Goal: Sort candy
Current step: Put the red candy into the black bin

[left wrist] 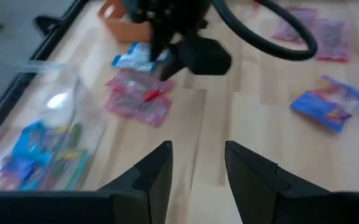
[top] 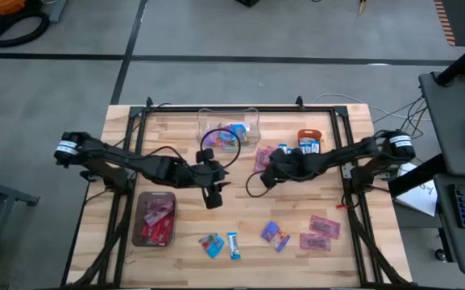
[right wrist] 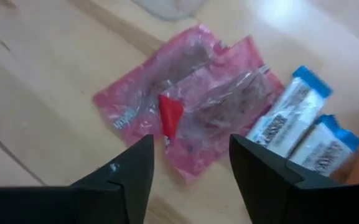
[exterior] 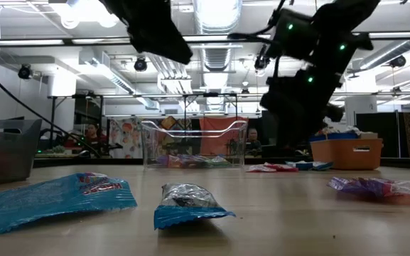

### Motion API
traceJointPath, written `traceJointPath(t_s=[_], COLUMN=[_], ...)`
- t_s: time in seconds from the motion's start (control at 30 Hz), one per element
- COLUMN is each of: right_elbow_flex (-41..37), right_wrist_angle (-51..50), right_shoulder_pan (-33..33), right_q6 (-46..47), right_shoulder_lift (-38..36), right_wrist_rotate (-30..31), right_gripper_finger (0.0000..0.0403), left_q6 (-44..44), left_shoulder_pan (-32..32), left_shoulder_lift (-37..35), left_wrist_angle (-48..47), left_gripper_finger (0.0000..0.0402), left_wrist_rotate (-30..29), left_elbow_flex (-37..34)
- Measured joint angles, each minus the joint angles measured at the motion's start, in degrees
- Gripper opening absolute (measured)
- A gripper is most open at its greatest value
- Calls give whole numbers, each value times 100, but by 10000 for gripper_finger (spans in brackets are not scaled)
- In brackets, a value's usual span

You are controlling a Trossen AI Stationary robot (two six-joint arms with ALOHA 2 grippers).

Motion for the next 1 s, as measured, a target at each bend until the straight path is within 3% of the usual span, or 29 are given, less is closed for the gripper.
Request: traceJointPath(t_s=[0.27,0.53,0.7,0.93,1.0], right_elbow_flex=[202,209,211,211,224], right_wrist_angle=[8,74,190,78,-133], right_shoulder_pan=[-316,-362,-362,-284,-125], right_q6=[-392,-538,-655,-888,-832], right_shoulder_lift=[524,810,889,771,619], right_wrist_rotate=[-337,-358,-468,-640,-700], right_gripper_finger=[216,189,140,22,16], left_q6=[-589,-592,-590,-590,-640], left_shoulder_pan=[-40,-114,-114,-115,-151], left_shoulder_lift=[-681,-1018,-868,-738,-738], left_wrist_angle=[-966,-903,-828,-751,-773], left_gripper_finger=[131,131,131,131,131], left_wrist_rotate=[-868,-1134,-1192,-1423,-1424], left_elbow_flex=[0,-35,-37,-42,-42])
